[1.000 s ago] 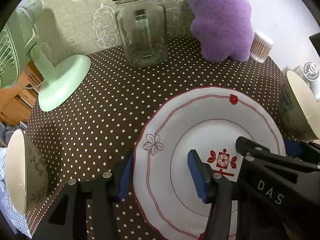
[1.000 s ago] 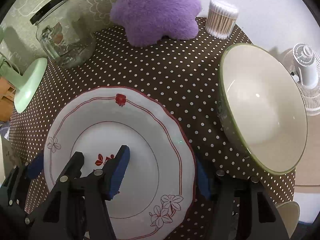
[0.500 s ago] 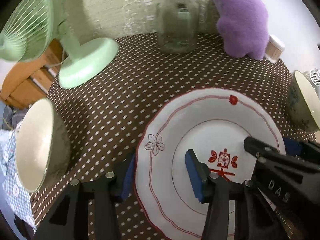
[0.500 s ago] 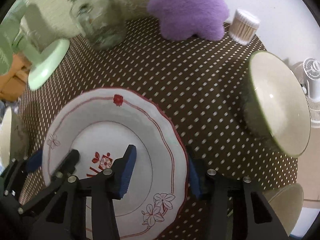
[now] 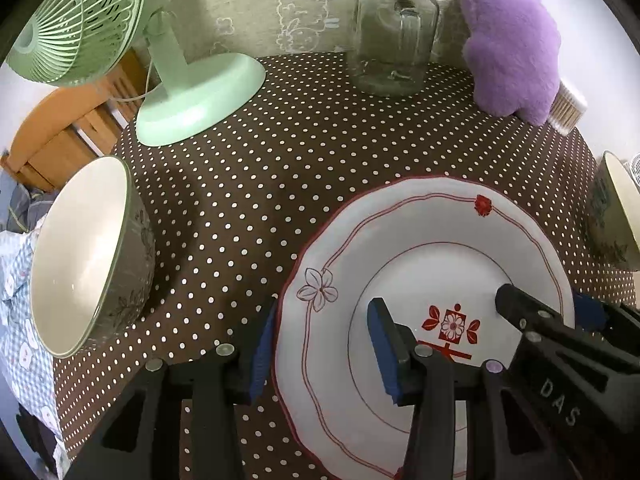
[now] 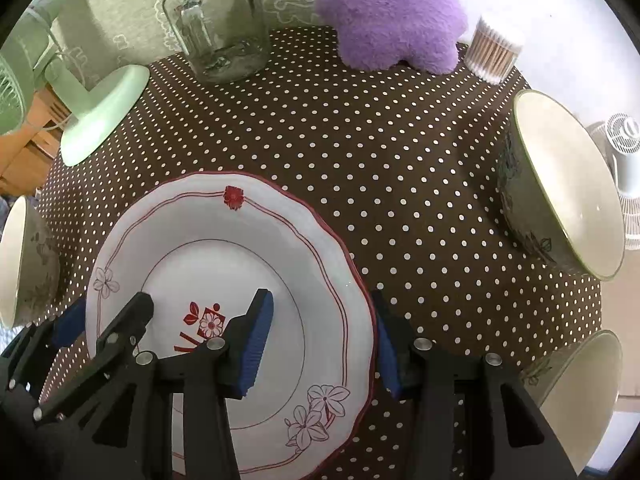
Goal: Organize plates and bowls
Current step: 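Lift the red-pattern plate with both tools and hold it above the table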
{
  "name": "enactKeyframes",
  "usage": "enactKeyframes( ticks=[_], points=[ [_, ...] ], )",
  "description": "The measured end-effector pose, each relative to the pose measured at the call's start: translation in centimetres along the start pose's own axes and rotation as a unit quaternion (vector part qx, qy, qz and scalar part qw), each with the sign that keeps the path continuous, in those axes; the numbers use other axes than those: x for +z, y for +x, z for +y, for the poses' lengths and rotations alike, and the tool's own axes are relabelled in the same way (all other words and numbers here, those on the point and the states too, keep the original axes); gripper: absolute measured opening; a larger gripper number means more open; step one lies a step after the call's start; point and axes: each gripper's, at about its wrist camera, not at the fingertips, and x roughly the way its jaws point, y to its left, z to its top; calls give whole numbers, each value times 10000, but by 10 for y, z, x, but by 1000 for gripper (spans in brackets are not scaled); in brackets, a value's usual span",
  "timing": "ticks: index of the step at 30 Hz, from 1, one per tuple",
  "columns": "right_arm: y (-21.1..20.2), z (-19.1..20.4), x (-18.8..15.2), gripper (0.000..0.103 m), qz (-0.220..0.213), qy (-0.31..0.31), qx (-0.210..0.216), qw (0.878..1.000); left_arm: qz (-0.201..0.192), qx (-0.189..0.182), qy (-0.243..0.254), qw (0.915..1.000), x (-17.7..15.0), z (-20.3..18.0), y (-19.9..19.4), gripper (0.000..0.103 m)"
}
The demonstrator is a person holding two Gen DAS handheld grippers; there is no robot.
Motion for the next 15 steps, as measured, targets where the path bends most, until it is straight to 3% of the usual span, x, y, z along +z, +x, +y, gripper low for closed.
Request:
enactKeyframes(
  ticks=[4, 15],
  points=[
    [-5, -1, -5, 51, -41, 2, -112, 9999, -14, 7, 248, 9997, -5, -6, -6, 45],
    [-43, 1, -20, 51, -233, -33, -87, 9997, -166, -42, 126, 9998, -9, 1, -38, 45]
  ],
)
